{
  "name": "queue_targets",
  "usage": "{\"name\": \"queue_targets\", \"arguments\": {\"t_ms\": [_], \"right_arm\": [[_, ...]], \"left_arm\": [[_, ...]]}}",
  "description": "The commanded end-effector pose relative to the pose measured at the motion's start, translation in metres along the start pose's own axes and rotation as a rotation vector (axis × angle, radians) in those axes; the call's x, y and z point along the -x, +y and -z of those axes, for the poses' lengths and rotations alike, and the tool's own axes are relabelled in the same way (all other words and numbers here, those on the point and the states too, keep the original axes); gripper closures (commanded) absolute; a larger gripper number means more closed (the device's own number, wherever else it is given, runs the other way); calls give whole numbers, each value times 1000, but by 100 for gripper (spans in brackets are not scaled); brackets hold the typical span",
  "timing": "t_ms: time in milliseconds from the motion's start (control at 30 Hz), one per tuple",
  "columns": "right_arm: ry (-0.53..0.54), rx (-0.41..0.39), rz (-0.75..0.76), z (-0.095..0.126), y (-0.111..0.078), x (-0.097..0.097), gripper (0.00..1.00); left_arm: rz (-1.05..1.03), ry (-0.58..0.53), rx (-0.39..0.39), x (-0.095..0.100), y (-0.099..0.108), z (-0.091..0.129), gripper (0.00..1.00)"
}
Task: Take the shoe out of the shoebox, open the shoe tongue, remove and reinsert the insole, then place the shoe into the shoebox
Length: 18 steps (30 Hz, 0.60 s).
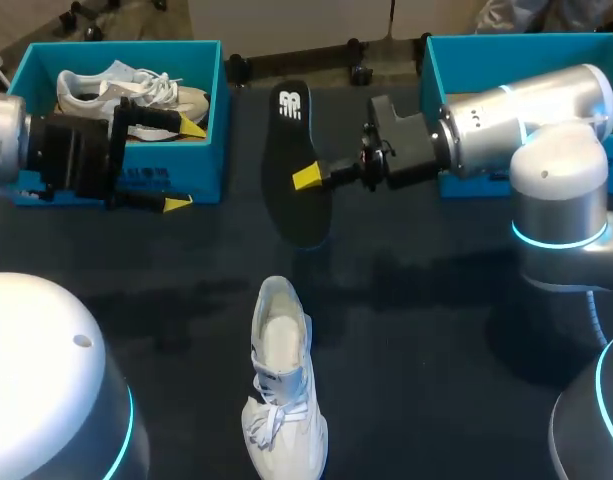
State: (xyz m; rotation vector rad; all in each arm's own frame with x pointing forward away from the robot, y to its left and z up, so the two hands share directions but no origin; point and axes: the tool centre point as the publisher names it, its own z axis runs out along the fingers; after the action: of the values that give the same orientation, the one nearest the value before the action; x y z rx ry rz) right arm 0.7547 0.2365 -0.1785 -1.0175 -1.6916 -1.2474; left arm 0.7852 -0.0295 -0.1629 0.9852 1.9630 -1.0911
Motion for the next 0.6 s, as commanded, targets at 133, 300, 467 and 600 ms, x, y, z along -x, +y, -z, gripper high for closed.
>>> {"name": "queue_targets", "arguments": {"t_ms": [133, 300, 467, 600], "right_arm": [[-34, -51, 36, 4, 1, 6, 100], [-65, -57, 100, 1, -5, 10, 100], [-92, -15, 149, 1, -13, 20, 100], [-189, -42, 118, -8, -19, 29, 100]], "left_arm": [[240, 150, 161, -8, -4, 12, 0], [340, 229, 181, -19, 0, 15, 0], [356, 299, 211, -30, -4, 20, 0], [298, 308, 276, -33, -4, 21, 0]]}}
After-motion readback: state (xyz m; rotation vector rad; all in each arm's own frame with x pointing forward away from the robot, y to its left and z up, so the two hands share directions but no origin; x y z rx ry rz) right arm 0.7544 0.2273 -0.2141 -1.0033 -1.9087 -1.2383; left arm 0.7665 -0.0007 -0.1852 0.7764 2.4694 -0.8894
